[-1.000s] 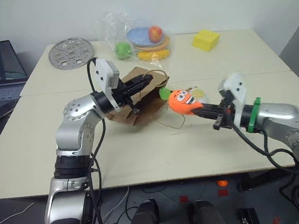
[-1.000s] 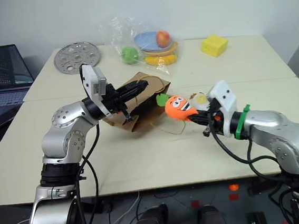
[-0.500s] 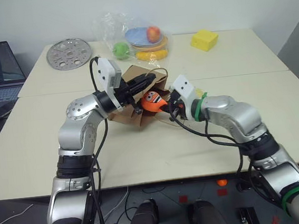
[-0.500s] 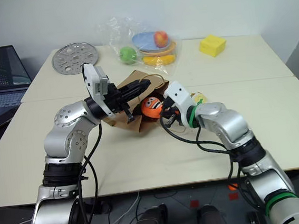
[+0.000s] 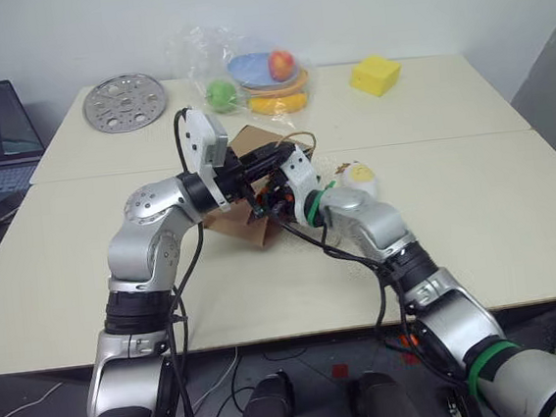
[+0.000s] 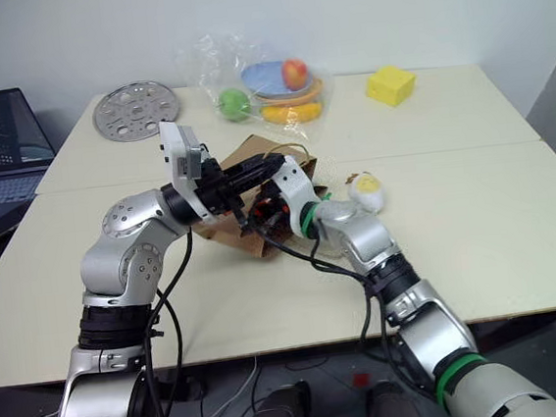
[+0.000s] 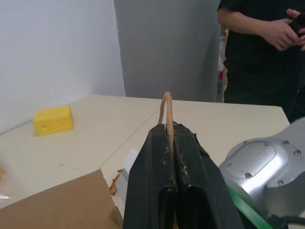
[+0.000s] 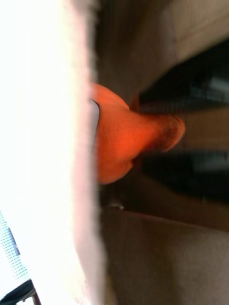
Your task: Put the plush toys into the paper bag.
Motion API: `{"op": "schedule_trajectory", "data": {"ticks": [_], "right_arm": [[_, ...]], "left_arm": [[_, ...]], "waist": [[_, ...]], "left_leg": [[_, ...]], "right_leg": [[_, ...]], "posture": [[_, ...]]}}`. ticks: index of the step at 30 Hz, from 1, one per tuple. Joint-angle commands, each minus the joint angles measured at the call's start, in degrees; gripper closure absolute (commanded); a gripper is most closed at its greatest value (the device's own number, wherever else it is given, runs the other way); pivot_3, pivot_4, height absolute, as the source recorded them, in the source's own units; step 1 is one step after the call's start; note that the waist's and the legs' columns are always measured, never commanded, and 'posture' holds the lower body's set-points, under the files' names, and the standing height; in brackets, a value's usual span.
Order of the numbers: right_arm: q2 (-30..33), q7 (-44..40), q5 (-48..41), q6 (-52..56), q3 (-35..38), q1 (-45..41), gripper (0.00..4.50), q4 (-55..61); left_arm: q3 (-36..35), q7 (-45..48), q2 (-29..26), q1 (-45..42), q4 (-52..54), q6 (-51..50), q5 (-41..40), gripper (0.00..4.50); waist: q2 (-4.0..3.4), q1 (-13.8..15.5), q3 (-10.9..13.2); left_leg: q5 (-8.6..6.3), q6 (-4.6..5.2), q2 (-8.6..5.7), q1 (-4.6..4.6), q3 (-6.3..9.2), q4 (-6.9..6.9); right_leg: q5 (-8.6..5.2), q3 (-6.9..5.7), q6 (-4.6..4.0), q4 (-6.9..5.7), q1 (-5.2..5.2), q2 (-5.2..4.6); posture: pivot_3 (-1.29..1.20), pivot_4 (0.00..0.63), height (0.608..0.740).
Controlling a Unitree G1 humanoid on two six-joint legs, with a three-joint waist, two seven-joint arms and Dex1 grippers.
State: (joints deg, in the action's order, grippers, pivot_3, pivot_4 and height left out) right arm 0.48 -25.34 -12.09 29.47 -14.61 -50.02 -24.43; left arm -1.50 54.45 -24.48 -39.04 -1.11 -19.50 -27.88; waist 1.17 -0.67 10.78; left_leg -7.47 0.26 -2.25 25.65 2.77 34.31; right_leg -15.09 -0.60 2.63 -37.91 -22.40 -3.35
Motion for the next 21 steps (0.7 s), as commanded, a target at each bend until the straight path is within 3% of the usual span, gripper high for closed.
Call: {"op": "schedule_trajectory", "data": {"ticks": [1, 7, 16, 21], "right_arm": [[0.1, -0.22, 0.5, -2.75, 1.96, 1.59, 2.21, 3.47], [1.44, -0.71, -0.48, -1.46, 3.55, 5.81, 0.03, 11.58], [12.22, -1.89, -5.0, 5.24, 9.58, 21.69, 0.03, 40.22], [17.11, 3.86, -4.13, 8.11, 18.43, 24.01, 0.03, 40.63]], "left_arm": [[-0.23, 0.39, -0.29, -0.65, 1.61, 0.67, -0.33, 4.5], [-0.29, 0.17, -0.22, 0.02, 1.8, 1.08, -0.1, 4.5], [-1.46, -1.38, -0.24, 0.51, -0.13, 4.0, 1.39, 4.5], [-2.37, -1.23, -1.3, 1.01, -0.27, 4.36, 1.29, 4.5]], "waist": [[0.0, 0.0, 0.0], [0.0, -0.11, 0.0], [0.0, 0.36, 0.0], [0.0, 0.36, 0.0]], "left_leg": [[0.0, 0.0, 0.0, -0.01, -0.01, 0.0], [0.0, -0.01, 0.01, -0.02, -0.01, 0.0], [-0.01, -0.01, 0.01, 0.0, 0.01, -0.03], [-0.01, -0.02, 0.05, -0.04, 0.03, -0.02]], "right_leg": [[0.0, 0.01, 0.0, 0.0, 0.0, 0.0], [-0.02, 0.02, -0.03, 0.0, 0.0, 0.0], [-0.05, 0.01, -0.07, 0.05, 0.01, -0.06], [-0.2, -0.02, -0.37, 0.09, 0.02, -0.3]], "posture": [[0.0, 0.15, 0.74], [0.0, 0.15, 0.74], [0.0, 0.15, 0.74], [0.0, 0.15, 0.74]]}}
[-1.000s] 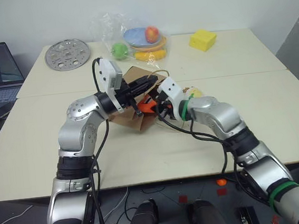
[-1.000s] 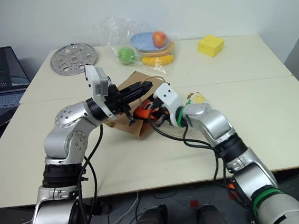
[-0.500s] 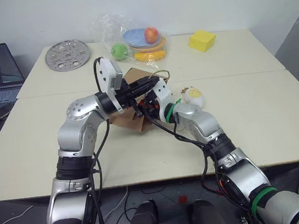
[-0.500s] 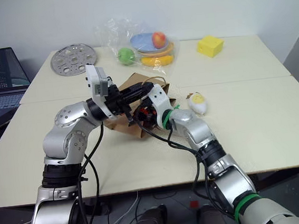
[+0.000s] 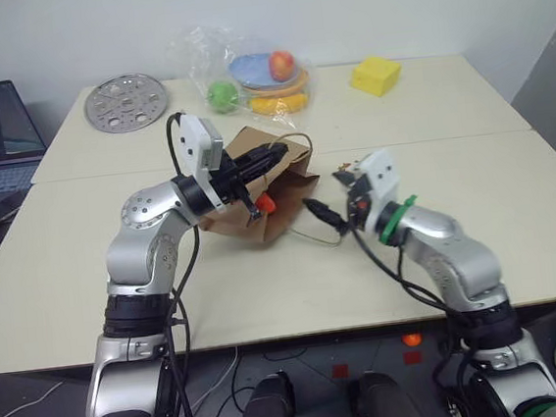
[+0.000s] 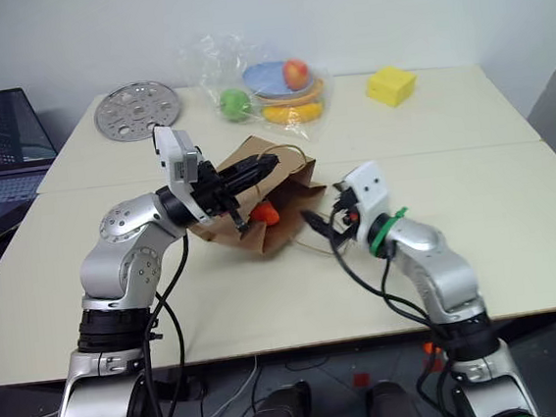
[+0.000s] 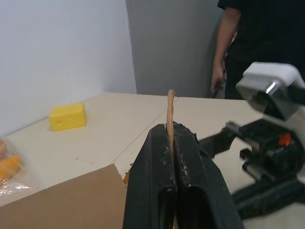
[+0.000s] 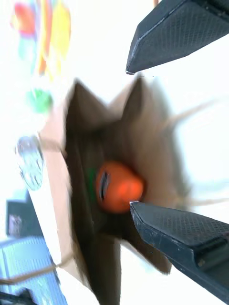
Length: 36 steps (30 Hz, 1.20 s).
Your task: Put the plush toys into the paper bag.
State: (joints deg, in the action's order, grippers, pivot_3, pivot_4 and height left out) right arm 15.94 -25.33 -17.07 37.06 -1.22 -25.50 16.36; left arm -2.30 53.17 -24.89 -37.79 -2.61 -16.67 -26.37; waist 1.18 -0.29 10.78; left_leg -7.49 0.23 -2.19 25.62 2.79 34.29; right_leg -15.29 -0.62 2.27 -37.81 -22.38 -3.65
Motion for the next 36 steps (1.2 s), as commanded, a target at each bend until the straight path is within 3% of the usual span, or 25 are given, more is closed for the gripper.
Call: {"op": "schedule_trajectory", "data": {"ticks": [1, 5, 9, 15, 22, 25, 27, 34, 36], "right_arm": [[2.86, 5.28, 2.97, -0.12, 5.3, -0.85, 0.03, -3.19], [4.79, 6.22, 5.93, -2.1, 4.45, -2.12, 0.03, -11.44], [1.53, 7.82, 5.15, -5.18, 6.42, -6.67, 0.03, -22.35], [-0.79, 7.37, 4.06, -6.83, 6.43, -7.39, 0.03, -23.67], [-0.32, 8.21, 9.77, -10.38, 1.9, -6.59, 0.03, -27.42], [-0.68, 8.55, 10.31, -11.74, 2.1, -6.35, 0.64, -28.28], [-0.37, 8.11, 10.79, -12.56, 1.82, -6.28, 1.27, -28.75], [-0.11, 7.87, 10.66, -13.47, 3.01, -5.85, 3.93, -29.89], [0.09, 7.48, 10.3, -13.51, 3.36, -5.6, 4.47, -29.51]], "left_arm": [[-1.54, 0.05, -0.98, -0.23, 1.23, 1.59, -0.16, 4.5], [-1.42, 0.19, -1.2, -0.36, 0.88, 1.94, -0.07, 4.5], [-1.16, 0.43, -1.61, -0.93, 0.74, 1.92, 0.19, 4.5], [-1.23, 0.58, -2.13, -0.62, 1.25, 1.71, 0.12, 4.5], [-0.91, 0.26, -2.26, -0.57, 1.96, 1.16, 0.02, 4.5], [-0.78, 0.23, -2.53, -0.53, 1.94, 1.11, 0.36, 4.5], [-0.81, 0.24, -2.58, -0.53, 2.07, 0.9, 0.22, 4.5], [-0.65, 0.39, -2.68, -0.81, 1.86, 0.61, 0.17, 4.5], [-0.58, 0.46, -2.61, -0.97, 1.67, 0.62, 0.2, 4.5]], "waist": [[0.0, -0.01, 0.0], [0.0, 0.0, 0.0], [0.0, -0.43, 0.0], [0.0, -0.25, 0.0], [0.0, -0.17, 0.0], [0.0, -0.17, 0.0], [0.0, -0.17, 0.0], [0.0, -0.17, 0.0], [0.0, -0.17, 0.0]], "left_leg": [[0.0, 0.0, 0.01, -0.02, 0.0, 0.0], [0.0, 0.0, 0.02, -0.07, -0.06, 0.0], [0.01, 0.02, 0.02, -0.07, -0.13, 0.0], [0.01, 0.02, 0.02, -0.06, -0.1, -0.1], [0.01, 0.02, 0.02, -0.08, -0.09, -0.1], [0.02, 0.02, 0.03, -0.09, -0.1, -0.09], [0.02, 0.02, 0.04, -0.09, -0.09, -0.09], [0.02, 0.02, 0.04, -0.08, -0.09, -0.1], [0.02, 0.02, 0.04, -0.08, -0.1, -0.1]], "right_leg": [[0.01, 0.0, -0.09, 0.0, 0.0, 0.0], [-0.02, 0.0, -0.23, 0.03, 0.04, -0.03], [0.08, 0.05, -0.06, 0.02, 0.02, 0.02], [0.1, 0.0, 0.04, -0.01, 0.03, 0.26], [0.09, 0.01, 0.03, 0.02, 0.04, 0.28], [0.09, 0.01, 0.03, 0.0, 0.03, 0.28], [0.09, 0.02, 0.03, 0.0, 0.03, 0.28], [0.09, 0.01, 0.03, 0.01, 0.04, 0.29], [0.09, 0.02, 0.03, 0.01, 0.04, 0.29]], "posture": [[0.0, 0.15, 0.74], [0.0, 0.15, 0.74], [0.0, 0.15, 0.74], [0.0, 0.15, 0.74], [0.0, 0.15, 0.74], [0.0, 0.15, 0.74], [0.0, 0.15, 0.74], [0.0, 0.15, 0.74], [0.0, 0.15, 0.74]]}}
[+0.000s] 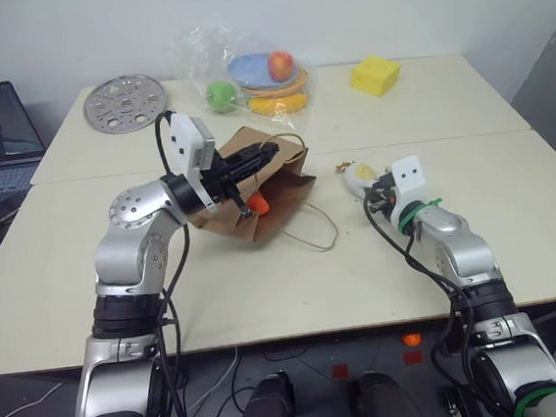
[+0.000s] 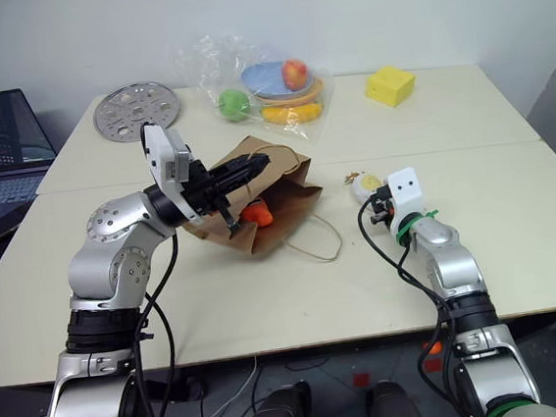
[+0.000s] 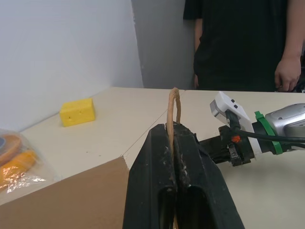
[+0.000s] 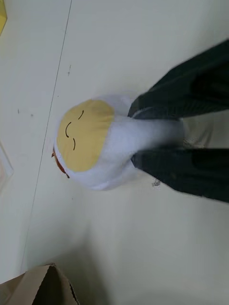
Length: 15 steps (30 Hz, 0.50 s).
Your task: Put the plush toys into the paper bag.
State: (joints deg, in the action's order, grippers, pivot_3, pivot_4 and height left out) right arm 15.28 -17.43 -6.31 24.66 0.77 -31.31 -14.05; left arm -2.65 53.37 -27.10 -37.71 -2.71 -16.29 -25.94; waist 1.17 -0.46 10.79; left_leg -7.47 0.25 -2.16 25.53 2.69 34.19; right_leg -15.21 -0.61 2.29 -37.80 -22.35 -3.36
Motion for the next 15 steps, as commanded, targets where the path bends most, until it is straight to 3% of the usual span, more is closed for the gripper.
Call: {"op": "schedule_trajectory", "data": {"ticks": [1, 6, 11, 15], "right_arm": [[0.8, -0.62, -0.68, -1.1, 1.54, 0.31, 4.47, 1.13], [4.86, -5.57, -2.72, 0.48, 1.81, 2.06, 4.47, 10.29], [12.98, -17.99, -9.91, 12.03, -2.01, 4.98, 4.47, 26.59], [11.24, -17.39, -14.01, 20.5, -3.8, 0.04, 4.47, 31.28]], "left_arm": [[-0.21, 0.29, -0.37, -1.1, 1.7, 0.27, -0.22, 4.5], [-1.14, 0.11, -0.26, -2.29, 0.51, -0.4, -1.14, 4.5], [-1.45, 1.14, -1.1, -2.51, -0.17, -1.21, -1.74, 4.5], [-0.71, 2.02, -0.89, -3.8, -1.32, -1.13, -1.52, 4.5]], "waist": [[0.0, 0.01, 0.0], [-0.01, 0.25, 0.01], [-0.01, 0.27, 0.01], [-0.01, -0.25, 0.01]], "left_leg": [[0.0, 0.0, 0.0, 0.0, 0.0, 0.0], [0.0, 0.0, 0.0, 0.01, 0.0, 0.0], [-0.01, 0.0, 0.02, 0.02, 0.02, -0.01], [-0.01, -0.01, 0.26, 0.01, 0.04, 0.0]], "right_leg": [[0.0, 0.0, 0.0, 0.0, 0.0, 0.0], [-0.01, 0.0, 0.0, 0.02, 0.0, 0.0], [-0.02, -0.02, -0.01, 0.06, 0.0, -0.03], [-0.04, -0.03, -0.1, 0.08, 0.01, -0.09]], "posture": [[0.0, 0.15, 0.74], [0.0, 0.15, 0.74], [0.0, 0.15, 0.74], [0.0, 0.15, 0.74]]}}
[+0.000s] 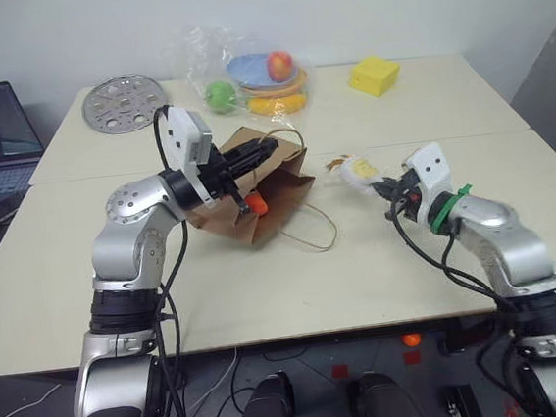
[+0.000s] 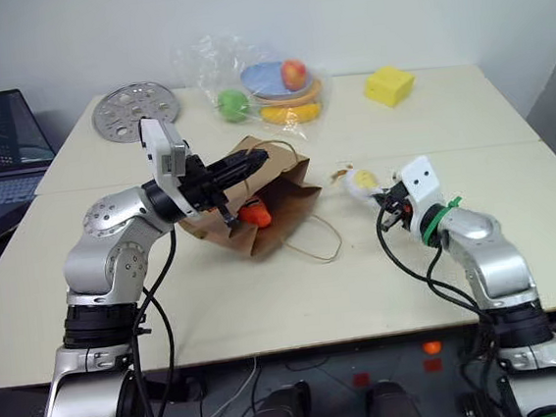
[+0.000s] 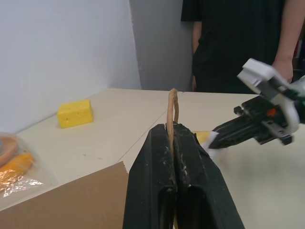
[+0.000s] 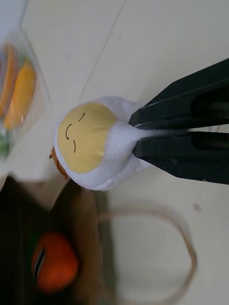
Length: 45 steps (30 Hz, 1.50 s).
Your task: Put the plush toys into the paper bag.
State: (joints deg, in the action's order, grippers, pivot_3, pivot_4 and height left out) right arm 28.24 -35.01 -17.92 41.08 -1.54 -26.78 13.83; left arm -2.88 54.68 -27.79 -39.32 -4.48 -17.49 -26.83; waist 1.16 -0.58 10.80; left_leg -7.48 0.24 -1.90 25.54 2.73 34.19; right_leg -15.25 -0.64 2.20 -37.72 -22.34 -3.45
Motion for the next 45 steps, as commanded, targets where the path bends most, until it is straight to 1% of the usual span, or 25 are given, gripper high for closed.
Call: {"op": "schedule_trajectory", "data": {"ticks": [1, 4, 6, 8, 11, 17, 19, 26, 30, 33, 36, 37, 38, 43, 45], "right_arm": [[-2.5, 0.62, -2.25, 4.9, -2.42, -5.73, 4.47, 3.19], [-4.27, 0.79, 0.87, 4.42, -7.57, -8.91, 4.47, -0.19], [-5.74, 1.97, 2.62, 3.38, -9.12, -10.67, 4.47, -3.35], [-7.82, 2.91, 3.73, 2.34, -10.0, -12.88, 4.47, -7.4], [-11.54, 3.86, 6.74, -1.35, -12.24, -17.41, 4.47, -16.45], [-18.72, 6.63, 10.28, -12.12, -10.92, -25.84, 4.47, -32.52], [-21.35, 8.7, 10.67, -15.8, -9.38, -28.17, 4.47, -38.37], [-26.84, 13.39, 13.38, -26.63, -7.02, -32.65, 4.47, -58.31], [-27.38, 11.65, 16.0, -30.08, -8.84, -31.87, 4.47, -63.71], [-27.52, 10.7, 16.38, -31.62, -8.46, -31.09, 4.47, -64.08], [-27.6, 9.02, 15.68, -31.86, -7.55, -30.69, 3.74, -62.34], [-27.49, 8.68, 15.43, -31.79, -7.22, -30.48, 3.33, -61.19], [-27.28, 8.24, 15.14, -31.57, -6.92, -30.16, 3.07, -59.91], [-25.69, 6.63, 14.44, -28.54, -6.34, -27.31, 1.23, -53.25], [-24.73, 6.7, 14.42, -27.23, -6.23, -25.87, 0.67, -49.35]], "left_arm": [[-0.37, 0.8, -0.02, -2.57, 0.14, 0.09, -0.63, 4.5], [-0.01, 1.18, 0.35, -3.31, -0.05, 0.21, -0.55, 4.5], [0.01, 1.36, 0.44, -3.4, 0.13, 0.06, -0.54, 4.5], [0.08, 1.59, 0.47, -3.43, 0.03, 0.09, -0.41, 4.5], [0.2, 1.64, 0.55, -3.28, 0.61, -0.15, -0.52, 4.5], [0.06, 1.86, 0.25, -2.08, 2.8, -1.5, -1.3, 4.5], [0.16, 2.13, 0.1, -1.48, 3.44, -2.03, -1.53, 4.5], [0.36, 2.47, 0.59, -1.75, 3.93, -2.83, -1.56, 4.5], [0.15, 2.8, 0.31, -1.85, 3.74, -3.03, -1.39, 4.5], [0.13, 3.01, 0.2, -1.55, 3.94, -3.29, -1.52, 4.5], [0.14, 2.92, 0.41, -1.66, 3.84, -3.34, -1.52, 4.5], [0.17, 2.92, 0.49, -1.66, 3.79, -3.32, -1.52, 4.5], [0.22, 2.9, 0.61, -1.66, 3.67, -3.24, -1.48, 4.5], [0.58, 2.78, 1.29, -1.23, 3.65, -2.92, -1.33, 4.5], [0.56, 2.67, 1.59, -1.43, 3.39, -2.73, -1.24, 4.5]], "waist": [[0.0, -0.22, 0.0], [0.0, -0.23, 0.0], [0.0, -0.17, 0.0], [0.0, 0.02, 0.0], [0.0, 0.08, 0.0], [0.0, -0.25, 0.0], [0.0, -0.35, 0.0], [0.0, -0.54, 0.0], [-0.02, -0.81, 0.01], [-0.01, -1.01, 0.01], [-0.02, -1.1, 0.01], [-0.01, -1.1, 0.01], [-0.01, -1.1, 0.01], [-0.01, -1.07, 0.01], [-0.01, -1.03, 0.01]], "left_leg": [[0.0, 0.0, 0.06, -0.01, -0.01, 0.01], [0.0, -0.01, 0.27, 0.0, -0.02, 0.01], [0.0, -0.01, 0.34, 0.0, -0.02, 0.01], [0.0, -0.01, 0.34, 0.01, -0.05, 0.01], [0.0, -0.02, 0.34, 0.03, -0.2, 0.0], [0.0, -0.02, 0.37, 0.02, -0.37, -0.03], [0.0, -0.02, 0.37, 0.01, -0.38, -0.03], [0.01, -0.03, 0.35, -0.02, -0.43, -0.03], [0.01, -0.03, 0.35, -0.03, -0.45, -0.05], [0.01, -0.03, 0.35, -0.04, -0.45, -0.05], [0.01, -0.03, 0.37, -0.09, -0.45, -0.05], [0.01, -0.03, 0.38, -0.11, -0.45, -0.05], [0.01, -0.03, 0.38, -0.12, -0.45, -0.06], [0.01, -0.03, 0.4, -0.13, -0.44, -0.05], [0.01, -0.03, 0.39, -0.13, -0.44, -0.06]], "right_leg": [[0.04, 0.0, -0.06, 0.0, -0.02, 0.06], [0.0, -0.04, -0.16, 0.0, -0.01, 0.15], [-0.1, -0.05, -0.51, 0.0, 0.0, 0.2], [-0.04, -0.04, -0.47, 0.0, 0.0, 0.21], [0.05, -0.04, -0.3, 0.02, -0.05, 0.27], [0.09, -0.04, -0.23, -0.03, -0.1, 0.38], [0.1, -0.03, -0.22, -0.04, -0.1, 0.4], [0.11, 0.0, -0.21, -0.06, -0.09, 0.45], [0.11, 0.02, -0.21, -0.09, -0.12, 0.47], [0.11, 0.02, -0.21, -0.13, -0.13, 0.48], [0.11, 0.03, -0.21, -0.19, -0.13, 0.49], [0.11, 0.04, -0.21, -0.21, -0.12, 0.5], [0.11, 0.04, -0.21, -0.24, -0.12, 0.5], [0.11, 0.04, -0.21, -0.24, -0.1, 0.5], [0.11, 0.04, -0.21, -0.22, -0.09, 0.48]], "posture": [[0.0, 0.15, 0.74], [0.0, 0.15, 0.74], [0.0, 0.15, 0.74], [0.0, 0.15, 0.74], [0.0, 0.15, 0.74], [0.0, 0.15, 0.74], [0.0, 0.15, 0.74], [0.0, 0.15, 0.74], [0.0, 0.15, 0.74], [0.0, 0.15, 0.74], [0.0, 0.15, 0.74], [0.0, 0.15, 0.74], [0.0, 0.15, 0.74], [0.0, 0.15, 0.74], [0.0, 0.15, 0.74]]}}
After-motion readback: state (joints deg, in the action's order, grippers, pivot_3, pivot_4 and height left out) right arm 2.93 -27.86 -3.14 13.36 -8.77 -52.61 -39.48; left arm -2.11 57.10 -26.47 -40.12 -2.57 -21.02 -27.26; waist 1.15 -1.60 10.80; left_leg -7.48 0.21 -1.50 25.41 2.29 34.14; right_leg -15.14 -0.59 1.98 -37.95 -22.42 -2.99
